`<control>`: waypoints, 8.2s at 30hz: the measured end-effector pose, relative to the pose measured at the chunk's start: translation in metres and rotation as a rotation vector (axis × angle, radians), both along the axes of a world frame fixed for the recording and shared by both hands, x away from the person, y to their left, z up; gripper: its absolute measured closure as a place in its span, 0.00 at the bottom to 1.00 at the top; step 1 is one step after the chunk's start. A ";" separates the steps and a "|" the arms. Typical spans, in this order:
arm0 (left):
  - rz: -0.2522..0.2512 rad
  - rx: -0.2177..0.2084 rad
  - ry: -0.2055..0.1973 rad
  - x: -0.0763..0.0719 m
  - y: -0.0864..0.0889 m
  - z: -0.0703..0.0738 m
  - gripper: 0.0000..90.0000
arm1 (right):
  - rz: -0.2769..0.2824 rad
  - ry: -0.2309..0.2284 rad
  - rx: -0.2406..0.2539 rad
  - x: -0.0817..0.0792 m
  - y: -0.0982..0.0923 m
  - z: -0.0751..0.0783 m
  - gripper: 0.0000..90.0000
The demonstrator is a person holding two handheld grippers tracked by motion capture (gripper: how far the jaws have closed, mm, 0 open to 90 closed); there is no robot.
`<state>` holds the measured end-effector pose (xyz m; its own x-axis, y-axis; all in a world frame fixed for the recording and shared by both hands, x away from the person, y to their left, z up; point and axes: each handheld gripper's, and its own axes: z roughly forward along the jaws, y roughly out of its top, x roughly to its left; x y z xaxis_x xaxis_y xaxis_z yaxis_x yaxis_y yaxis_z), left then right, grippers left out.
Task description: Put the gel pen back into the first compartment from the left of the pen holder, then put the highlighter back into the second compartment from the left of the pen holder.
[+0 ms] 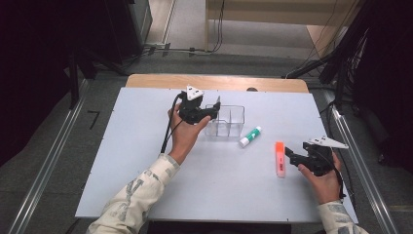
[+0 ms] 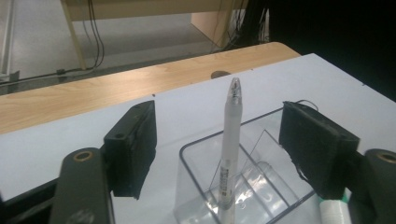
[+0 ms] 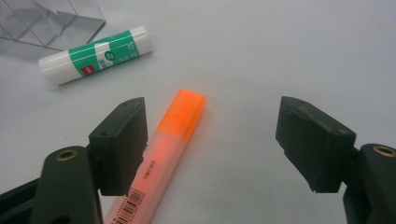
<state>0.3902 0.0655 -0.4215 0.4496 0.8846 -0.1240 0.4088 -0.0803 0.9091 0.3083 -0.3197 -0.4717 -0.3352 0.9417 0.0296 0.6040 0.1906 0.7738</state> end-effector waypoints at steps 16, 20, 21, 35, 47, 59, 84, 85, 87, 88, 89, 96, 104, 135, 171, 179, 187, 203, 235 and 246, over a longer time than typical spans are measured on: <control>0.015 -0.020 0.023 -0.024 0.026 -0.012 0.30 | 0.003 0.002 -0.008 0.000 0.003 -0.001 0.26; 0.028 -0.016 0.013 -0.032 0.033 -0.013 0.30 | -0.001 0.005 -0.010 0.001 0.003 -0.001 0.26; 0.033 -0.008 0.011 -0.034 0.035 -0.013 0.30 | 0.000 0.005 -0.011 0.001 0.003 -0.001 0.26; 0.015 0.003 0.039 -0.065 0.047 -0.026 0.30 | 0.008 0.007 -0.016 0.000 0.004 -0.002 0.26; 0.058 0.011 0.082 -0.084 0.074 -0.043 0.30 | 0.005 0.011 -0.017 0.001 0.007 -0.003 0.26; 0.068 -0.003 0.084 -0.090 0.081 -0.046 0.30 | 0.012 0.028 -0.061 0.010 0.021 -0.013 0.24; 0.076 -0.014 0.076 -0.090 0.081 -0.045 0.30 | 0.009 0.066 -0.098 0.018 0.028 -0.024 0.24; 0.075 -0.013 0.077 -0.090 0.081 -0.045 0.30 | 0.009 0.067 -0.096 0.018 0.029 -0.024 0.24; 0.077 -0.014 0.077 -0.091 0.081 -0.045 0.30 | 0.012 0.069 -0.098 0.019 0.029 -0.025 0.24; 0.078 -0.016 0.076 -0.091 0.081 -0.045 0.30 | 0.011 0.074 -0.098 0.019 0.030 -0.026 0.24; 0.078 -0.016 0.075 -0.091 0.081 -0.045 0.30 | 0.013 0.076 -0.100 0.020 0.030 -0.027 0.24; 0.092 -0.018 0.074 -0.091 0.083 -0.044 0.29 | 0.004 0.096 -0.088 0.023 0.029 -0.030 0.24; 0.101 -0.023 0.083 -0.089 0.086 -0.046 0.29 | 0.008 0.103 -0.103 0.027 0.032 -0.035 0.25; 0.093 -0.025 0.093 -0.088 0.083 -0.047 0.29 | 0.004 0.085 -0.076 0.035 0.040 -0.033 0.61; 0.108 -0.043 0.100 -0.088 0.088 -0.047 0.29 | 0.049 0.021 0.004 0.027 0.040 -0.003 0.72; 0.108 -0.048 0.101 -0.088 0.088 -0.047 0.29 | 0.077 0.011 0.040 0.027 0.046 0.008 0.72; 0.108 -0.045 0.095 -0.091 0.087 -0.047 0.29 | 0.119 -0.009 0.038 0.030 0.068 0.016 0.72; 0.109 -0.041 0.098 -0.091 0.087 -0.047 0.29 | 0.145 -0.049 0.066 0.041 0.089 0.034 0.72; 0.106 -0.047 0.099 -0.089 0.086 -0.049 0.29 | 0.201 -0.101 0.108 0.079 0.159 0.064 0.72; 0.102 -0.046 0.099 -0.090 0.086 -0.049 0.29 | 0.197 -0.102 0.116 0.098 0.185 0.067 0.72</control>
